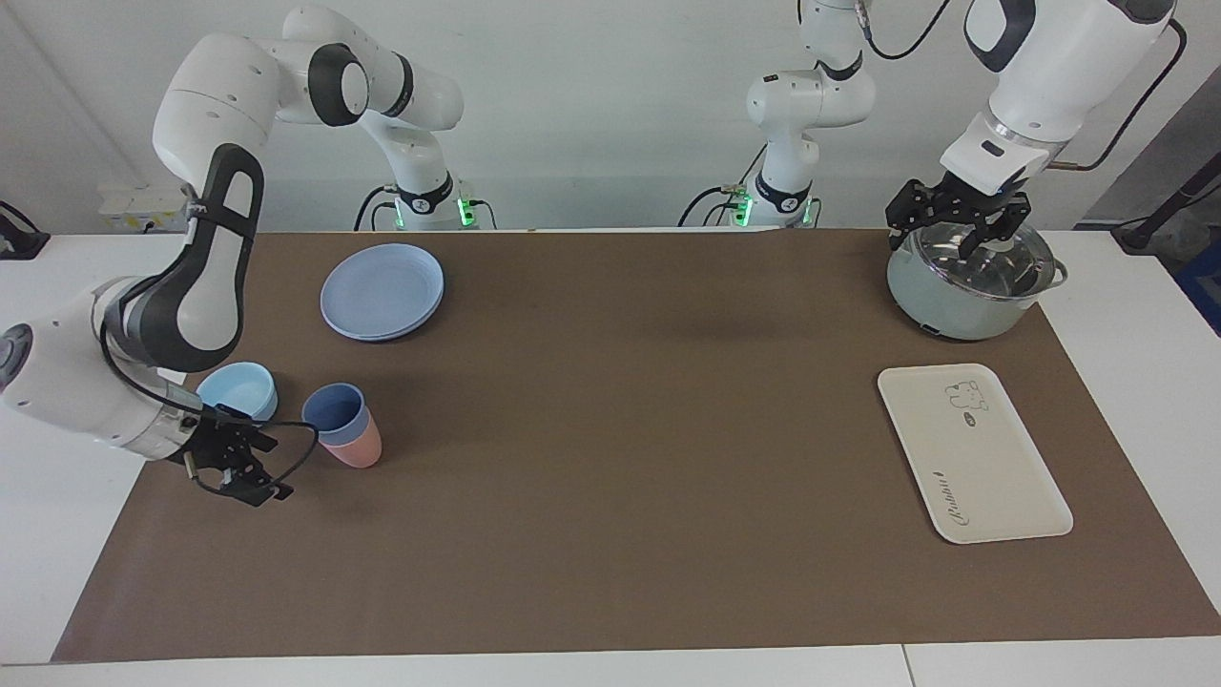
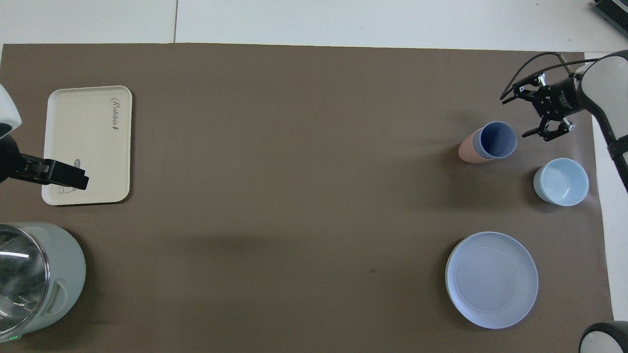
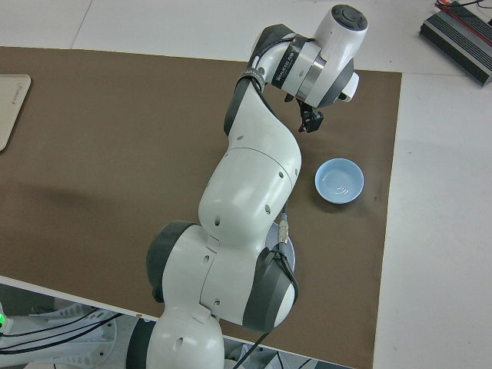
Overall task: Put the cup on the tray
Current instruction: 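Move the right gripper above the nested pink and blue cups, then lower the right gripper and grasp the nested cups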
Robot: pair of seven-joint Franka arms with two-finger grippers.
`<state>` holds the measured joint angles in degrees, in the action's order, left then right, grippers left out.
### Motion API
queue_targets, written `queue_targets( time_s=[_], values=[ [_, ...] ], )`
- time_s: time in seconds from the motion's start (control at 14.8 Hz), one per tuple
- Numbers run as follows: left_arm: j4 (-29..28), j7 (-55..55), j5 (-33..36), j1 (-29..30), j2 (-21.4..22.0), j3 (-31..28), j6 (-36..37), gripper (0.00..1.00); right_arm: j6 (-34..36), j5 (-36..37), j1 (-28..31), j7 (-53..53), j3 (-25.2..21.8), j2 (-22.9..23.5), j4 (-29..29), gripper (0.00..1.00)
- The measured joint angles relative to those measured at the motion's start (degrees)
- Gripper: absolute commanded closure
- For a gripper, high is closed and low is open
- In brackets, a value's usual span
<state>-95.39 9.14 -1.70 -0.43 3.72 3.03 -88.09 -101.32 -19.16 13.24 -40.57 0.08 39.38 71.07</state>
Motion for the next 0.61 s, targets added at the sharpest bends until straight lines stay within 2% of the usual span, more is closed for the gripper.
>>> queue_targets(
  time_s=[0.61],
  values=[
    [-0.09,0.00,0.00,0.00,0.00,0.00,0.00,0.00,0.14,-10.94,0.67,-1.04,-0.07,-1.37,10.86,0.00]
  ],
)
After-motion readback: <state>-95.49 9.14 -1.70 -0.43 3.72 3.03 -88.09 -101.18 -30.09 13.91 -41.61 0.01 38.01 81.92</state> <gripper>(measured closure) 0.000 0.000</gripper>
